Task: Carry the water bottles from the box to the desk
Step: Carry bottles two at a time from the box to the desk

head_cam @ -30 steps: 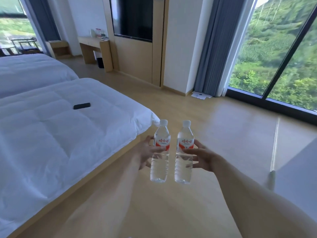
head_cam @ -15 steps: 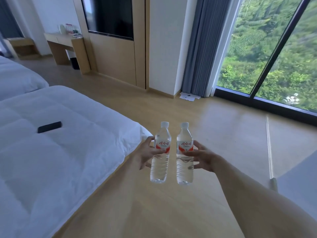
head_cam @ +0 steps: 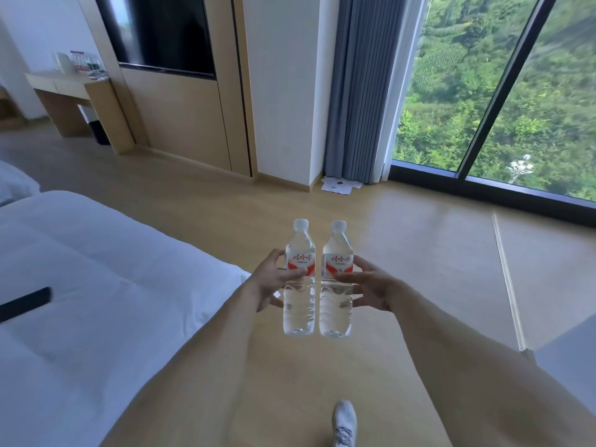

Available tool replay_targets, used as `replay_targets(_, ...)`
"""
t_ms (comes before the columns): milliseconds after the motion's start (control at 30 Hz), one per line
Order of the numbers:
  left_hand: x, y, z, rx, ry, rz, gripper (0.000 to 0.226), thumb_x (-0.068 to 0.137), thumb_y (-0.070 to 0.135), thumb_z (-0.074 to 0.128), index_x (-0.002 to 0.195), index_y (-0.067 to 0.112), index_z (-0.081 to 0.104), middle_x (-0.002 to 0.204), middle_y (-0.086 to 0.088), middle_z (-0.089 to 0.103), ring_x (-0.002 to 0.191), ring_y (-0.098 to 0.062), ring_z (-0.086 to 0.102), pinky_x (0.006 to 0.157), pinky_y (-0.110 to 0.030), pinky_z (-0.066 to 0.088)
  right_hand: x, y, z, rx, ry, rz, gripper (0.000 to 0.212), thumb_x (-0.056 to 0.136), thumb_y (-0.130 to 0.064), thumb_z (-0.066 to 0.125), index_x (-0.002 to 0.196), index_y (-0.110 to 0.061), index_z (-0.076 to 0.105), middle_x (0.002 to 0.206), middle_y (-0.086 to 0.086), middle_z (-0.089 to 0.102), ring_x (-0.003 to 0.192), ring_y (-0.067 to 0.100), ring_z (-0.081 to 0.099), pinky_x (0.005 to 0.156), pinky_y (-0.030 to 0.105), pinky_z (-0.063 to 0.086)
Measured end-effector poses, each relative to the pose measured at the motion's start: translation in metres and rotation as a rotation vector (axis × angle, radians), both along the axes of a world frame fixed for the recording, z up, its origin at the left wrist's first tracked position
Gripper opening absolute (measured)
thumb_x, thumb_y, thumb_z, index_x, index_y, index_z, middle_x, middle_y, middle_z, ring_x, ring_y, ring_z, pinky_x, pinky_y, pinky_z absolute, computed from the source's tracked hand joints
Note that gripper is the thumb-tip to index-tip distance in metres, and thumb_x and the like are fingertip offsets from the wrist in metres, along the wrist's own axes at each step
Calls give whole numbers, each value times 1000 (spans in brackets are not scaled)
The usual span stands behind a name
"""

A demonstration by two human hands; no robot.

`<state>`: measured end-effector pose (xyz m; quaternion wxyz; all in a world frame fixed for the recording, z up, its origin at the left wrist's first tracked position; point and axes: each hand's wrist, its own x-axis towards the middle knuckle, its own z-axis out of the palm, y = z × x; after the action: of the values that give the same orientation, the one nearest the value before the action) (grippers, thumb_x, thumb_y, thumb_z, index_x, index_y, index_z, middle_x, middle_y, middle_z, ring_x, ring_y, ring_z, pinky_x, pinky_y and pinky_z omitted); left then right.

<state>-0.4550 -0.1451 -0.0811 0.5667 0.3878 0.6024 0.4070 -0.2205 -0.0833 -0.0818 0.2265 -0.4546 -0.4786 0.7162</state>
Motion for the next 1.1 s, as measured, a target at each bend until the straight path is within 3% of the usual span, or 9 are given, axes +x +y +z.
replay_targets(167,-2,100,-11,-15,19,18,63,85,23,82,135,34,45,113,-11,71,86,-25,74,76,-66,55,-3,104,-15,-21,5,34,66,72,-11,79,133,-19,56,112,14,70,94,35,68,88,58,53)
replay_targets(333,-4,203,-8,-56,-2,44,62,82,23,84,133,34,48,114,-11,72,90,-27,74,69,-62,58,0,217,-9,-45,-23,88,57,79,-8,76,132,-19,57,111,12,71,94,34,69,81,54,56)
replay_targets(567,-2,315,-1,-71,-28,103,61,82,23,83,131,37,49,117,-12,72,90,-26,72,70,-60,59,-4,342,6,-36,-36,124,63,69,-12,80,129,-17,60,111,12,71,97,36,68,84,56,55)
replay_targets(767,-25,395,-4,-89,-32,126,62,84,23,81,135,36,47,119,-11,70,97,-29,71,70,-57,59,-29,426,4,-31,-53,135,56,75,-9,78,127,-18,60,109,11,72,98,36,68,90,61,53)
replay_targets(933,-58,477,-17,-84,-65,121,62,84,23,81,134,39,48,116,-8,72,94,-26,72,67,-54,60,-58,505,4,-14,-100,138,55,81,-7,76,132,-17,57,124,15,67,114,42,63,94,61,51)
replay_targets(1100,-111,573,-27,-83,-95,122,66,84,23,81,137,39,46,116,-9,72,96,-27,72,65,-50,60,-110,602,7,-2,-157,120,52,85,-5,74,133,-16,57,126,16,66,115,42,62,99,65,46)
